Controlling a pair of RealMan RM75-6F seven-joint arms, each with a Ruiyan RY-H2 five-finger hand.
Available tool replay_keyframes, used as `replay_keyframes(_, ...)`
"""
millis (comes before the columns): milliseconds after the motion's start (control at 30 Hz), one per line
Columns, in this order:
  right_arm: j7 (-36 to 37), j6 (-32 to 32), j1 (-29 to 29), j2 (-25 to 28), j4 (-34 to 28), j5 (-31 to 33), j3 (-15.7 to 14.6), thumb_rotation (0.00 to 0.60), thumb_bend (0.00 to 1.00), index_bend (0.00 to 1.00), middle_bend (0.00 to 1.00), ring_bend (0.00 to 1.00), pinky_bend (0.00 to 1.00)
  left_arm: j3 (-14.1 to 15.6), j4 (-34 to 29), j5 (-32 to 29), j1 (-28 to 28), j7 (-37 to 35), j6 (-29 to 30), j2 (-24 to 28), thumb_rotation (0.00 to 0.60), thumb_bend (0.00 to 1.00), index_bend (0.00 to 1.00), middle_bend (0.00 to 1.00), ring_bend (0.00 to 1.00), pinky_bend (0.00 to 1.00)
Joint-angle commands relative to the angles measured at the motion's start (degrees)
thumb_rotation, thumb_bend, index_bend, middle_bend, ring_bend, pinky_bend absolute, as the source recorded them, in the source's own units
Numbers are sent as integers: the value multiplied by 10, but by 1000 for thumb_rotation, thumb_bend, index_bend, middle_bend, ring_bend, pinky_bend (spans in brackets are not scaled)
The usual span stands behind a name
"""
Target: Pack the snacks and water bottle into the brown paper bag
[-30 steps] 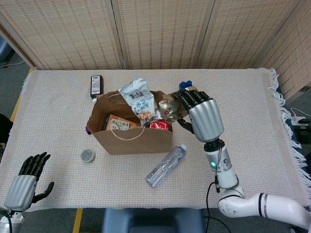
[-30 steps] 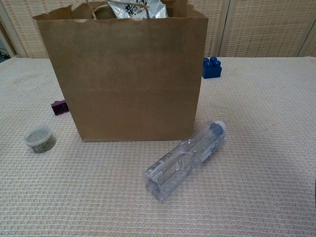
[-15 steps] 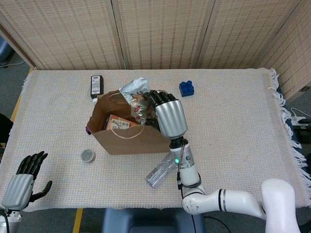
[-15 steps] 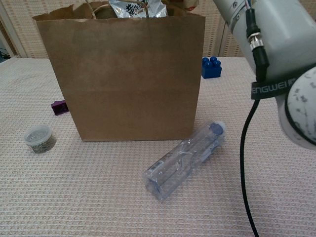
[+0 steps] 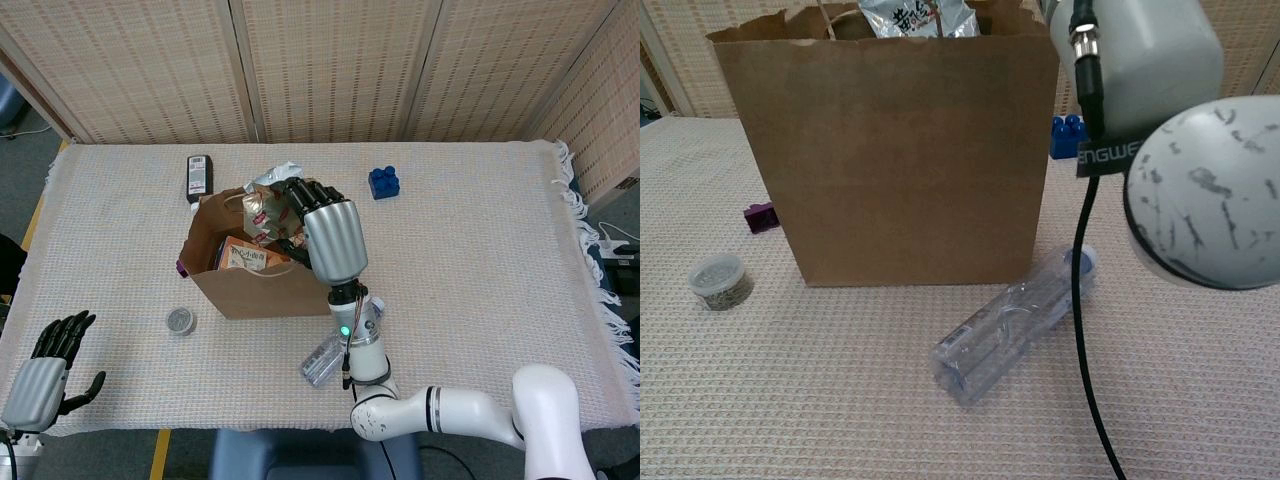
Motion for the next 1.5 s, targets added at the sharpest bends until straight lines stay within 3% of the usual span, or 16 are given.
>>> replay_keyframes(33, -12, -7, 1, -5, 13, 12, -9, 600, 458, 558, 511, 531, 608, -1, 0, -1, 0, -2, 0, 1, 600, 365, 0, 0, 0, 28)
replay_keyframes(233, -23, -32, -10, -9, 29, 40, -38, 600, 412, 466, 497, 459, 513, 0, 0, 0, 0, -6, 0, 3, 600, 365, 0, 0, 0, 28)
replay_keyframes(333, -37, -48, -14, -3, 16, 60, -43, 600, 228, 235, 350, 286, 382, 0, 1, 0, 0, -4, -1, 2, 600, 364, 0, 0, 0, 28)
replay_keyframes(467, -41, -53, -15, 1, 3, 69, -41, 600, 102, 27, 182, 129, 239, 0, 1, -1, -1, -3, -2, 2, 600, 365, 0, 0, 0, 28)
replay_keyframes(633, -54, -46, -30, 36, -57, 83, -24, 600, 68, 0, 121, 91, 184, 0, 1, -1, 0, 2, -2, 0, 600, 365, 0, 0, 0, 28)
replay_keyframes(833, -53, -41, -65, 93, -136, 79, -41, 600, 57, 0, 108, 86, 176, 2, -1, 5, 2, 7, 4, 0, 600, 365, 0, 0, 0, 28)
replay_keyframes(1033, -15, -42, -130, 197, -231, 21, -98, 600, 57, 0, 108, 86, 168, 3, -3, 8, 4, 14, 8, 0, 600, 366, 0, 0, 0, 28)
replay_keyframes(1200, 75, -51, -214, 345, -297, -47, -170, 600, 57, 0, 108, 88, 168, 5, -5, 13, 4, 25, 9, -3, 600, 365, 0, 0, 0, 27)
replay_keyframes(1367, 202, -67, -276, 474, -286, -128, -239, 600, 57, 0, 108, 90, 168, 8, -4, 17, 4, 40, 7, -9, 600, 364, 0, 0, 0, 28)
replay_keyframes(1500, 296, -69, -304, 530, -230, -203, -287, 600, 57, 0, 108, 100, 171, 9, -3, 19, 4, 51, 4, -15, 600, 365, 0, 0, 0, 28)
